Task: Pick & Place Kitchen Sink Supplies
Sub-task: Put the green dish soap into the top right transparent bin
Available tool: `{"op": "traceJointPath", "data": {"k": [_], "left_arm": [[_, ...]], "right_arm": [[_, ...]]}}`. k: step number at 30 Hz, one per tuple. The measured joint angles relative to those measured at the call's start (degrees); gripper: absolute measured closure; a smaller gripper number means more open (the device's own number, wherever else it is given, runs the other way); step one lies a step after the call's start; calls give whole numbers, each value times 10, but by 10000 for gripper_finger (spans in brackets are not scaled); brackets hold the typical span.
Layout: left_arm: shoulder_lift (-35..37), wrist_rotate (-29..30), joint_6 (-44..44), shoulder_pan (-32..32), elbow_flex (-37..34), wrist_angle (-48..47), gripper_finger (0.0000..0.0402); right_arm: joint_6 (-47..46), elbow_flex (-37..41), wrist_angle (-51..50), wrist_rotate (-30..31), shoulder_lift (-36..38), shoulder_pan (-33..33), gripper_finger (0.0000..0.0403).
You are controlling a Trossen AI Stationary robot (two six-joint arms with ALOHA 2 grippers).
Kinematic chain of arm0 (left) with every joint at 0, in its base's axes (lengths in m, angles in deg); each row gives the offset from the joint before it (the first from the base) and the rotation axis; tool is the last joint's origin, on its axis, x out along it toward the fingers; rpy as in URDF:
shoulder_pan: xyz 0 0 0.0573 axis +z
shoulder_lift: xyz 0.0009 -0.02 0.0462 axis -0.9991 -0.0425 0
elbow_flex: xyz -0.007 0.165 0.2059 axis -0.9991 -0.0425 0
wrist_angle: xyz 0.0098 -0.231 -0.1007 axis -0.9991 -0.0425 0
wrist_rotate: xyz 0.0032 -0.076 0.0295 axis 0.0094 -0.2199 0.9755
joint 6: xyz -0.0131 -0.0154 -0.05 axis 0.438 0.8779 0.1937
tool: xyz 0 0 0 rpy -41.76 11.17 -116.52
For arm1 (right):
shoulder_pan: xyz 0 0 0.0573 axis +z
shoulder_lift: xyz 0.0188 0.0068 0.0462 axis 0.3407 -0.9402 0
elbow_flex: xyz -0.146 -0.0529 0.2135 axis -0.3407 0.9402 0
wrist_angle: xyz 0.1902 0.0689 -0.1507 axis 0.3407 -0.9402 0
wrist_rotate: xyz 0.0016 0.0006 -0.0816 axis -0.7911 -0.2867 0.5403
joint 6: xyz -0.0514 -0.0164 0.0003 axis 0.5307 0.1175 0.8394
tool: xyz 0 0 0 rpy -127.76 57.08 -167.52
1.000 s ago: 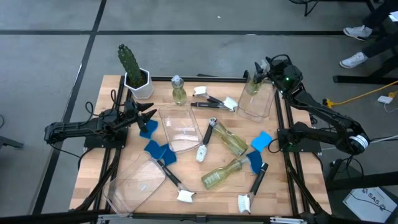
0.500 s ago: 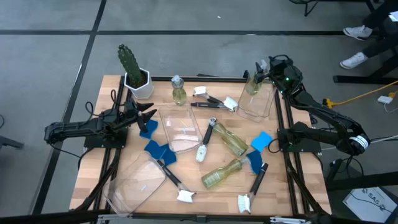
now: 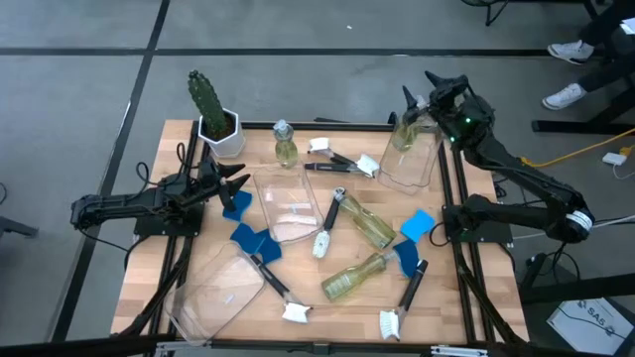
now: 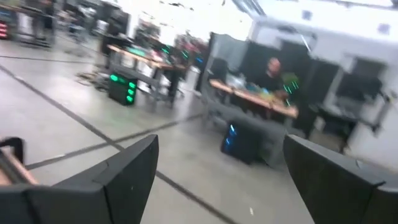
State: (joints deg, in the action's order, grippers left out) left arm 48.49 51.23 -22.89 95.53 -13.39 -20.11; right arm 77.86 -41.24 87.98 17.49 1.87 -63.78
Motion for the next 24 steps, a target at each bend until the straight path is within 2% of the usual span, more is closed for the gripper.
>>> {"op": "traceJointPath", "data": {"k": [6, 12, 19, 24], "left_arm": [[0, 0, 0, 0, 0, 0, 210], [0, 0, 0, 0, 0, 0, 212], [0, 0, 0, 0, 0, 0, 210], [0, 0, 0, 0, 0, 0, 212]], "right_arm": [[4, -87, -66, 0, -4, 94, 63], [-5, -130, -82, -2, -29, 186, 63], [-11, -133, -58, -1, -82, 291, 63], [-9, -133, 9, 7, -140, 364, 63]]}}
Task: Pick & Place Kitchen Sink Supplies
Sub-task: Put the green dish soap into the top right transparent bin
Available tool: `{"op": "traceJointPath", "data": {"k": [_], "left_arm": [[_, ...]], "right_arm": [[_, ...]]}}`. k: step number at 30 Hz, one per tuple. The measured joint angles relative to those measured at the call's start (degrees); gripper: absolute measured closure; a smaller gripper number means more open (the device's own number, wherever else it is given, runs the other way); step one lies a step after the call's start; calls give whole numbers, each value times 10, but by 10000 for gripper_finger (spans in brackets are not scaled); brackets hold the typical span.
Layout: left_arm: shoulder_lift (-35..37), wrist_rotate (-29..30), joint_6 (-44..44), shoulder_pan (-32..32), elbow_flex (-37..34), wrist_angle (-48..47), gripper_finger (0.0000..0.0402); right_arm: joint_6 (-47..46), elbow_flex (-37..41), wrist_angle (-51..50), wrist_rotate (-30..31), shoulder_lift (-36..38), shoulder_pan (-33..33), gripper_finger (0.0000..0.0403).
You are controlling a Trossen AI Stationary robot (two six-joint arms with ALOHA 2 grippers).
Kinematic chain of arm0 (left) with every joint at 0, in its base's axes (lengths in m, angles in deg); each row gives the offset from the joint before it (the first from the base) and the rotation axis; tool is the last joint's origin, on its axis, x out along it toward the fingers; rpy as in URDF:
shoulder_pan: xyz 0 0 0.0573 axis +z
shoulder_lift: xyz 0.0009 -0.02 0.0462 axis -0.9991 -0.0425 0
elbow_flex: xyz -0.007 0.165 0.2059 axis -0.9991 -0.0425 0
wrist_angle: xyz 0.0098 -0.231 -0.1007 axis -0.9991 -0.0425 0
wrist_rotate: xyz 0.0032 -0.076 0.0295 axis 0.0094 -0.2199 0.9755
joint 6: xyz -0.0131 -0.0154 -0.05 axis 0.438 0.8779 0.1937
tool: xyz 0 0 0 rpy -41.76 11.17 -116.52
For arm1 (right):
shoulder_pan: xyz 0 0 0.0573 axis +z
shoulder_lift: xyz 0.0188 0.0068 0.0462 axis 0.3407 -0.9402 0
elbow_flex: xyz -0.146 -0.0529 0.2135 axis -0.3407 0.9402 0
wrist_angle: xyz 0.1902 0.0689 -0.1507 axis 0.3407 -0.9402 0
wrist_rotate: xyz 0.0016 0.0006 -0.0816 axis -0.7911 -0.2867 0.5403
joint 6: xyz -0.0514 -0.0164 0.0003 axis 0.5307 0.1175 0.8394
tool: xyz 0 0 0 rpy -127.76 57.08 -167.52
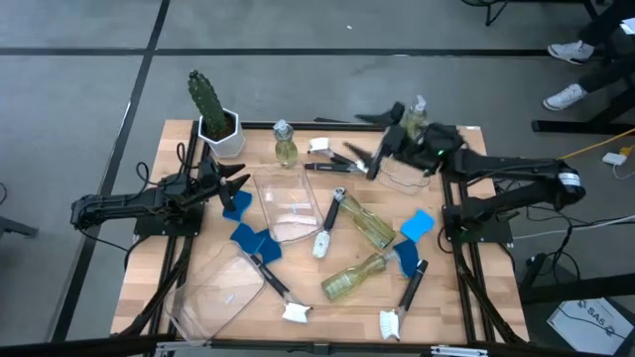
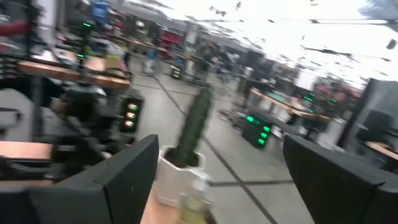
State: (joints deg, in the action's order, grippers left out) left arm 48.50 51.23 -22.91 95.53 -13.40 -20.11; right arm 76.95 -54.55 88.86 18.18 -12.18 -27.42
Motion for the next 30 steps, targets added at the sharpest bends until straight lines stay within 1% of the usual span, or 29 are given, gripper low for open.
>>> {"op": "traceJointPath", "data": {"k": [5, 10, 15, 17, 20, 24, 30], "left_arm": [[0, 0, 0, 0, 0, 0, 210], [0, 0, 0, 0, 0, 0, 212], [0, 0, 0, 0, 0, 0, 211], [0, 0, 0, 0, 0, 0, 210], [0, 0, 0, 0, 0, 0, 211], [0, 0, 0, 0, 0, 0, 212], [0, 0, 0, 0, 0, 0, 210]], "right_arm": [[0, 0, 74, 47, -62, 58, 63], [-1, 0, 117, 87, -113, 100, 63], [-6, 0, 161, 102, -162, 121, 63], [-28, -3, 172, 103, -184, 121, 63], [-73, -31, 171, 103, -224, 107, 63], [-73, -97, 165, 104, -287, 82, 63], [-84, -197, 122, 104, -375, 39, 63]]}}
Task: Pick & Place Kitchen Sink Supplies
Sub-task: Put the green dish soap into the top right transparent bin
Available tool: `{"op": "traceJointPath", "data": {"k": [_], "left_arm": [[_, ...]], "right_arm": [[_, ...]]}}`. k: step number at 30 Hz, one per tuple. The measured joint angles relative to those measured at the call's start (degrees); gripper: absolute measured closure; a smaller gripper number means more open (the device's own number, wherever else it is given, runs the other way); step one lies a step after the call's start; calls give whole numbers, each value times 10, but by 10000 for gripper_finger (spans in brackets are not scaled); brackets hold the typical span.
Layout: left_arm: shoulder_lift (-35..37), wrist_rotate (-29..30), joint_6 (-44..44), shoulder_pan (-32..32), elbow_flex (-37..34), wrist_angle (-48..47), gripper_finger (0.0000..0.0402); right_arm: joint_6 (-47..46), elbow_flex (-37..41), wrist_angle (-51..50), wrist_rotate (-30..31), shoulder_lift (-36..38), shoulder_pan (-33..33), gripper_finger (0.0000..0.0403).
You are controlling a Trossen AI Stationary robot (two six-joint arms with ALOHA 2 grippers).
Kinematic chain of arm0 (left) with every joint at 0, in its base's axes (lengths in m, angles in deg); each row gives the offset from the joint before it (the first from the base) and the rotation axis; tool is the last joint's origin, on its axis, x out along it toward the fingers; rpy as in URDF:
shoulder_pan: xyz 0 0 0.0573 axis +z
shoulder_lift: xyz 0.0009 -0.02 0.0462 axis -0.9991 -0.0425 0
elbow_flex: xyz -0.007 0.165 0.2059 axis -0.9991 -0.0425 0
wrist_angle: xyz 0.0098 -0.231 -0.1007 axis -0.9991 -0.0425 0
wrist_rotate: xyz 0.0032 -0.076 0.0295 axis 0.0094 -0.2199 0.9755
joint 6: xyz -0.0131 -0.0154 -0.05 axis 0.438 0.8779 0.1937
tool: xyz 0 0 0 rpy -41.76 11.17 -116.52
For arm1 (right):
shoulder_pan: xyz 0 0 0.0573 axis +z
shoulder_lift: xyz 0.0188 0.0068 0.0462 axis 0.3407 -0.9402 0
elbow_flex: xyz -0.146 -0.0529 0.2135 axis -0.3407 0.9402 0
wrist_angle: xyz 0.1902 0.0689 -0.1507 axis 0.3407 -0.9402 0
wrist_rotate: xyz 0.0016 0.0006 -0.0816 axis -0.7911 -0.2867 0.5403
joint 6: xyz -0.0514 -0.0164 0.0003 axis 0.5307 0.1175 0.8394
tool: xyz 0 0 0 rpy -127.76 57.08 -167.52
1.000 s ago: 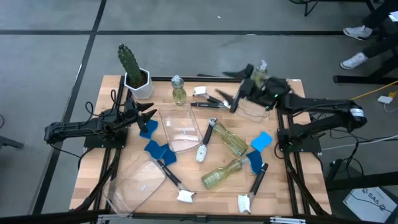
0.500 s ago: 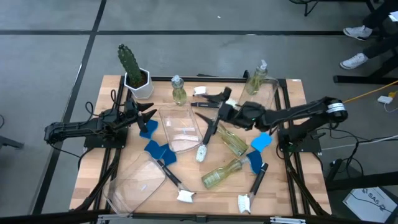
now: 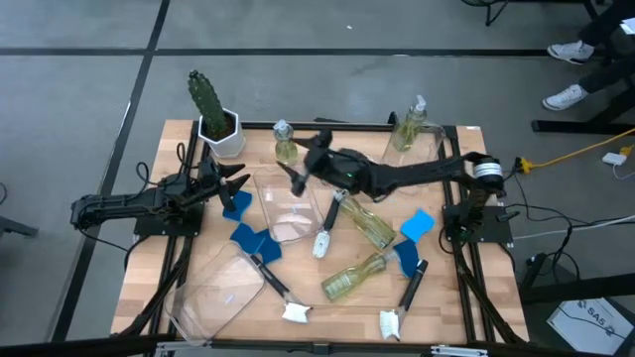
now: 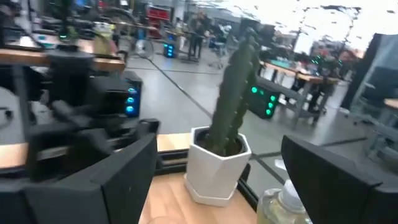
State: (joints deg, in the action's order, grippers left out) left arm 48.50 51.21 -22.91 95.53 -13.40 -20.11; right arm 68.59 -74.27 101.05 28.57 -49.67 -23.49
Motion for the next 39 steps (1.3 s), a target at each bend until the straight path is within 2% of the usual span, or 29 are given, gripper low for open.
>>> {"op": "traceJointPath", "data": {"k": [5, 10, 12, 21, 27, 39], "left_arm": [[0, 0, 0, 0, 0, 0, 211], [0, 0, 0, 0, 0, 0, 212], [0, 0, 0, 0, 0, 0, 212], [0, 0, 0, 0, 0, 0, 211], [0, 0, 0, 0, 0, 0, 212], [0, 0, 0, 0, 0, 0, 212]], "right_arm": [[-21, -26, -12, 48, -32, -40, 63], [-93, -26, -34, -21, -46, -81, 63], [-100, -26, -44, -29, -53, -90, 63], [-65, -26, -24, -36, -92, -110, 63], [-21, -25, 43, -38, -110, -116, 63], [-6, -51, 52, -38, -124, -129, 63]]}}
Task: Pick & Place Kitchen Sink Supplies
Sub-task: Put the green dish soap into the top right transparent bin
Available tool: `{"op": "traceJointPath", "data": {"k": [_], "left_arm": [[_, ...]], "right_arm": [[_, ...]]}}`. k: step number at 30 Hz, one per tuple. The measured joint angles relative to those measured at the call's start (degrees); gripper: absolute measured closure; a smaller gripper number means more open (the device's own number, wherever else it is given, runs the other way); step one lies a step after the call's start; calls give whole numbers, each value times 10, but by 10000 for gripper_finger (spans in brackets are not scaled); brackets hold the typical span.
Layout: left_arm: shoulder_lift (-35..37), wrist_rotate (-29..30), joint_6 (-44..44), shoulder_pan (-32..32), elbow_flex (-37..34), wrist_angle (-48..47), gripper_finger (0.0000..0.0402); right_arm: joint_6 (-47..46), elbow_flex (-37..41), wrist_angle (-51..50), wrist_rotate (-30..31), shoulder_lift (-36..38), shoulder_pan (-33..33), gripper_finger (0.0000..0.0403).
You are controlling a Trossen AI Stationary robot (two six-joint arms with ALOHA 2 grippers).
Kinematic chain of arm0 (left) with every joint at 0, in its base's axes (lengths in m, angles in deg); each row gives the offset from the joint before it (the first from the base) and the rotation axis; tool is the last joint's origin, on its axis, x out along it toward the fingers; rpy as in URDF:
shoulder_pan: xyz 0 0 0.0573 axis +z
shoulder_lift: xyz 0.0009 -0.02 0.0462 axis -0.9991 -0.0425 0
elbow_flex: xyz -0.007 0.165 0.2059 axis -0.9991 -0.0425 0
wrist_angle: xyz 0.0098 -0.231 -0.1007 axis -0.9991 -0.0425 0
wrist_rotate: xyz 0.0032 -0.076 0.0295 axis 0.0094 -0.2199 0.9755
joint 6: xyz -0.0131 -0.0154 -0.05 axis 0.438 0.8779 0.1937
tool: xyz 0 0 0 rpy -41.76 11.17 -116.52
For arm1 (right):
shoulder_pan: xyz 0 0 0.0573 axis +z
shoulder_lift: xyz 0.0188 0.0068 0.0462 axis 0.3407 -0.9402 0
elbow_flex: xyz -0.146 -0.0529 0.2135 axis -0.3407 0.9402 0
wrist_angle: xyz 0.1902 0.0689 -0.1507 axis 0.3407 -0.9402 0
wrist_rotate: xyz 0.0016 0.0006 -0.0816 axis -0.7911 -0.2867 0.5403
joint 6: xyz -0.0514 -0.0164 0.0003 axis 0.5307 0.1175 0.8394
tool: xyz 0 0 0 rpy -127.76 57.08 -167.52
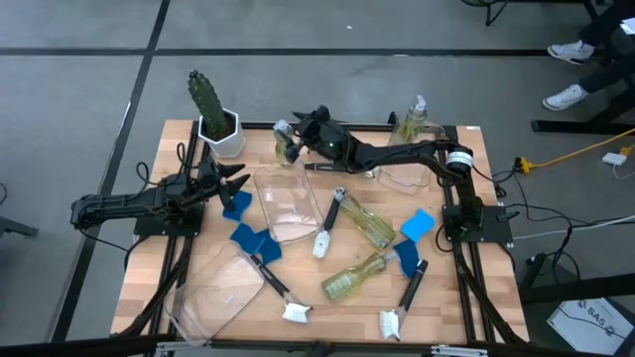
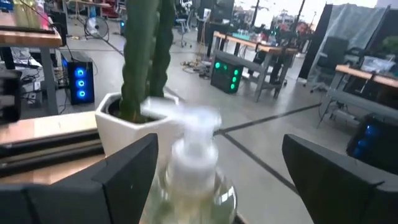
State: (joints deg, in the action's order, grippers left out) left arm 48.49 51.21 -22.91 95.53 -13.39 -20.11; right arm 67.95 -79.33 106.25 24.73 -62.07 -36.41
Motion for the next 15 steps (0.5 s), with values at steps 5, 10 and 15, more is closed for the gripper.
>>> {"op": "traceJointPath", "data": {"k": [5, 10, 15], "left_arm": [[0, 0, 0, 0, 0, 0, 210], [0, 0, 0, 0, 0, 0, 212], [0, 0, 0, 0, 0, 0, 210]], "right_arm": [[-1, -27, -23, -9, -10, -3, 63], [-15, -81, -72, -30, -50, -4, 63], [-5, -153, -124, -23, -78, -2, 70]]}}
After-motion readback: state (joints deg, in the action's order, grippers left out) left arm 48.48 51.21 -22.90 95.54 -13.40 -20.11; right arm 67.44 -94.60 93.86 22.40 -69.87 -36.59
